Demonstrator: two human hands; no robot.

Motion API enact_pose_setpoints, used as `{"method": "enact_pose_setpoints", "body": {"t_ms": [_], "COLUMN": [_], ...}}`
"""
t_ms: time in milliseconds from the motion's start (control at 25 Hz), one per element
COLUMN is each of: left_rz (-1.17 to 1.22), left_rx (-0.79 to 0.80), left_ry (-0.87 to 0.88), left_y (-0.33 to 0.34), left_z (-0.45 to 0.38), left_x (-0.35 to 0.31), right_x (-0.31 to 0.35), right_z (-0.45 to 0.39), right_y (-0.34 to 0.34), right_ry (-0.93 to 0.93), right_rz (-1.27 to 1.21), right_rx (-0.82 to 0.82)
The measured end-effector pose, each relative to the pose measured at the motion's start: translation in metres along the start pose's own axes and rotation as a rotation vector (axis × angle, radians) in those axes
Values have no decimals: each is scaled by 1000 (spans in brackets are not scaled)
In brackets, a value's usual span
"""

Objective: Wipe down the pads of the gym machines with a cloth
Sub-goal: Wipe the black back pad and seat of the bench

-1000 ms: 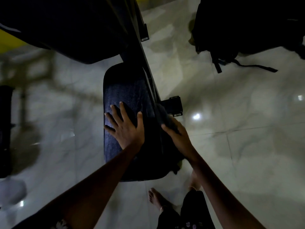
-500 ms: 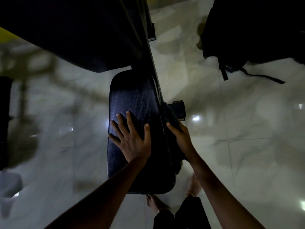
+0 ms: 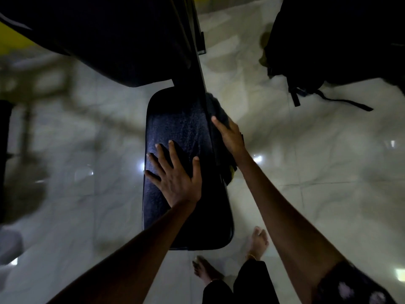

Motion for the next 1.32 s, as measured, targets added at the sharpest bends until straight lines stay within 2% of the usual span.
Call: {"method": "enact_pose_setpoints", "body": {"t_ms": [120,280,360,480,600,680,760,840,920,1040,1120,1200,1320], "left_rz": [10,3,4,29,73,76,38,30,54,124,269,453,646], "left_rx": [-2,-1,-8,-5,39,80,91,75,73,33,5,8,6], "left_ry": [18,31,34,51,96,185,376,529,558,490,345,226,194], "left_y": [-1,-3,-4,-6,-8,-13,-17,-17,-16,-15,-14,-10,-7], "left_z": [0,0,-1,-1,-1,0,7,22,38,46,48,51,56], "left_x": [-1,-2,-2,0,0,13,42,80,104,108,113,123,129], "right_x": [-40,-87,-92,-88,-95,-106,-120,-129,-127,-109,-96,-88,-80], "right_z": [74,163,173,154,164,193,226,255,277,291,273,245,220], "right_y": [-18,-39,-39,-30,-29,-29,-36,-46,-57,-57,-57,-64,-64], "right_ry": [63,136,101,31,-88,-185,-237,-326,-578,-1122,-1413,-1606,-1801], "right_rz": [-63,-12,-18,15,299,386,458,658,1081,1626,1769,1890,1954], "right_rx": [-24,-30,-44,-169,-283,-291,-281,-286,-291,-238,-167,-49,121]}}
Point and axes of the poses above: each hand's wrist, its own z-axis away from the middle knuckle, its own y-axis out of the palm, x = y × z, the point moved 2 cm from there along -z, towards the middle knuckle, and after that the axes turned 4 degrees about y, right-handed, at the moved point
